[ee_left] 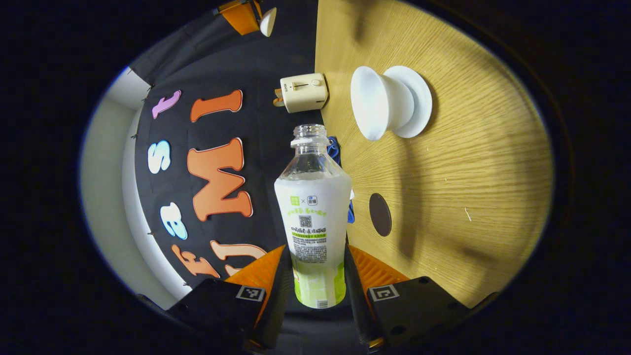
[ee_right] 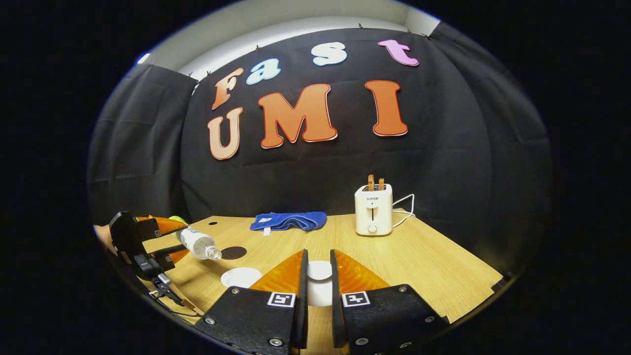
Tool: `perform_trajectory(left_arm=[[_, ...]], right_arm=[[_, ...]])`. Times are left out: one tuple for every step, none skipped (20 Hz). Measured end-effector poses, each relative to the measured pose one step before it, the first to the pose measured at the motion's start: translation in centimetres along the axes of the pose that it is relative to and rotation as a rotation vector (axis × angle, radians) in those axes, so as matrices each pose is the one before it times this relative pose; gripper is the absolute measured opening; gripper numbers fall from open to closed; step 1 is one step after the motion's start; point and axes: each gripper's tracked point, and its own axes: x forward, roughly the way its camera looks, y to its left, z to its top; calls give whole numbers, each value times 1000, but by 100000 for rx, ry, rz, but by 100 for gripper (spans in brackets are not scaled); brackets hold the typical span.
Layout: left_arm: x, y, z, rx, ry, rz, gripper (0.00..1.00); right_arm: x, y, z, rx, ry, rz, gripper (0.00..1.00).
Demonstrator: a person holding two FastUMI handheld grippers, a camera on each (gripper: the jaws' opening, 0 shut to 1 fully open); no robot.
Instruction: Open the teacup lid with one hand, grasp the water bottle and pour water into the teacup with the other hand; after pouring, place the water bottle on the coaster and then close the teacup lid.
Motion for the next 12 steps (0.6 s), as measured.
perform_trajectory(left_arm=[[-133, 348, -107, 1525, -55, 101, 61], [44, 244, -44, 1514, -175, 88, 61], [101, 65, -41, 1027, 42, -72, 60], [-88, 75, -18, 1155, 80, 20, 60], [136, 161, -28, 1152, 23, 227, 62], [-47, 120, -45, 783, 175, 164, 60], [57, 47, -56, 733, 22, 192, 60], [-33, 79, -35, 746, 101, 334, 60], [23, 91, 13, 1039, -107, 448, 60], [-39, 120, -79, 1409, 406, 602, 60], [-48, 86, 6, 1076, -60, 627, 60], [-115, 94, 63, 873, 101, 410, 60]], right_arm=[[-22, 113, -130, -123, 314, 510, 20], [27, -24, 20, -60, -12, -149, 20], [-7, -22, 2, -154, 144, 87, 20], [-4, 71, -37, -112, 88, 106, 20], [29, -4, -46, -98, 163, -23, 20], [-20, 55, 17, -355, -77, 173, 20], [0, -51, 43, -166, -144, -16, 20], [3, 90, 28, -112, 31, 421, 20], [-50, 70, -15, -91, -41, 176, 20], [-24, 26, 39, -166, -29, 87, 20], [-80, -27, 8, -102, -82, 3, 20], [-4, 93, 83, -150, -70, 240, 20]])
